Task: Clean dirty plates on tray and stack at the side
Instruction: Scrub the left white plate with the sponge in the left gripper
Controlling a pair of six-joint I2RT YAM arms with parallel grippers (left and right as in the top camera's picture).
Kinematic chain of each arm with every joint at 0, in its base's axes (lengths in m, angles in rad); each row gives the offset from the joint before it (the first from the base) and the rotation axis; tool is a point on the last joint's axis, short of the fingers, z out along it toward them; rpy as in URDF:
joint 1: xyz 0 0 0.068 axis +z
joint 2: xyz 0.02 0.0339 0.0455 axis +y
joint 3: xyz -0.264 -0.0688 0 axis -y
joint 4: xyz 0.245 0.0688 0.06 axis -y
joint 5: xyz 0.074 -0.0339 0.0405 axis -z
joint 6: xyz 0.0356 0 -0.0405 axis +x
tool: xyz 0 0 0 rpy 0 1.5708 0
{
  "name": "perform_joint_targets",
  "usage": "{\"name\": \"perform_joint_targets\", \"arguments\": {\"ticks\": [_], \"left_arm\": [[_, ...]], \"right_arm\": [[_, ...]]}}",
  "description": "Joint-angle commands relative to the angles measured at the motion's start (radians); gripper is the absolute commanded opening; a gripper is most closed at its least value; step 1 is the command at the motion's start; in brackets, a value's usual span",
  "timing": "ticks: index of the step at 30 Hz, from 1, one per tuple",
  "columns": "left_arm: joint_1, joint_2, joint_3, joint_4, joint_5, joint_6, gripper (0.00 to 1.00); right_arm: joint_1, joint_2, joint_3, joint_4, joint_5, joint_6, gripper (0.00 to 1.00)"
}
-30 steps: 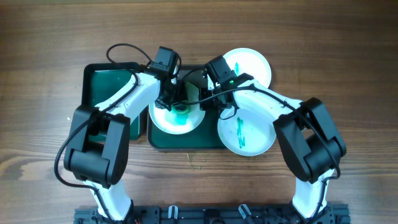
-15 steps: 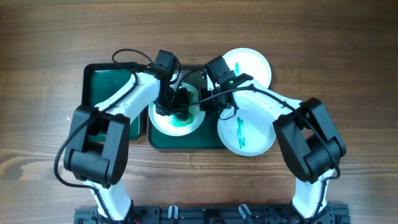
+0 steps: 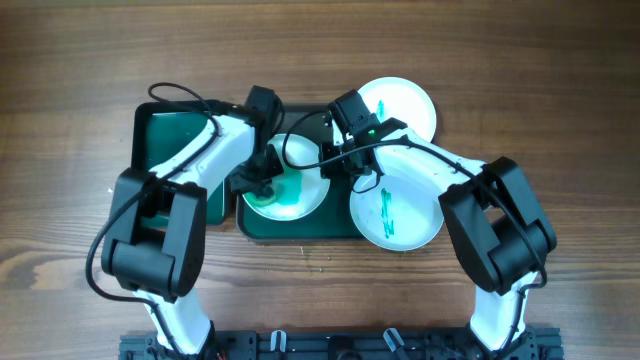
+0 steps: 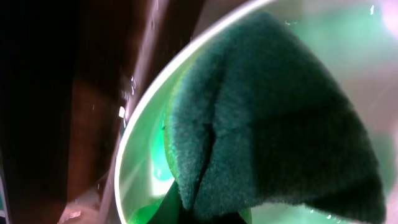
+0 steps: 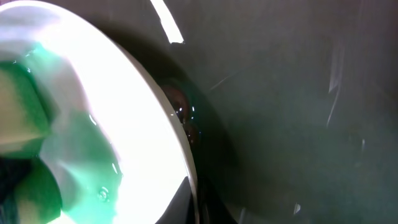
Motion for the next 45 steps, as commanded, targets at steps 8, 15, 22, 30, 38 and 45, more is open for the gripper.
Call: {"name": "perform_joint_targets", "arguments": {"ticks": [8, 15, 22, 30, 38, 45], "left_arm": [[-0.151, 0.010, 0.008, 0.126, 0.248, 0.184, 0.04], [-0.121, 0.010, 0.008, 0.180, -0.064, 0.014, 0.04], [-0.114, 0.010, 0.008, 0.068, -0.119, -0.078, 0.04], [-0.124, 0.010, 0.008, 0.084, 0.043, 0.053, 0.32], [-0.114, 0.010, 0.008, 0.103, 0.040, 0.053, 0.24], [-0.055, 0.010, 0.008, 0.100, 0.063, 0.052, 0.40]], "right_arm": [[-0.002, 0.018, 0.014, -0.006, 0.006, -0.002, 0.04], [-0.002, 0.018, 0.014, -0.006, 0.006, -0.002, 0.04], [-0.002, 0.018, 0.014, -0.004, 0.006, -0.002, 0.04], [-0.002, 0.018, 0.014, -0.003, 0.006, -0.002, 0.04], [-0.056, 0.018, 0.014, -0.006, -0.108, -0.035, 0.04], [-0.111, 0.018, -0.026, 0.034, -0.220, -0.083, 0.04]]}}
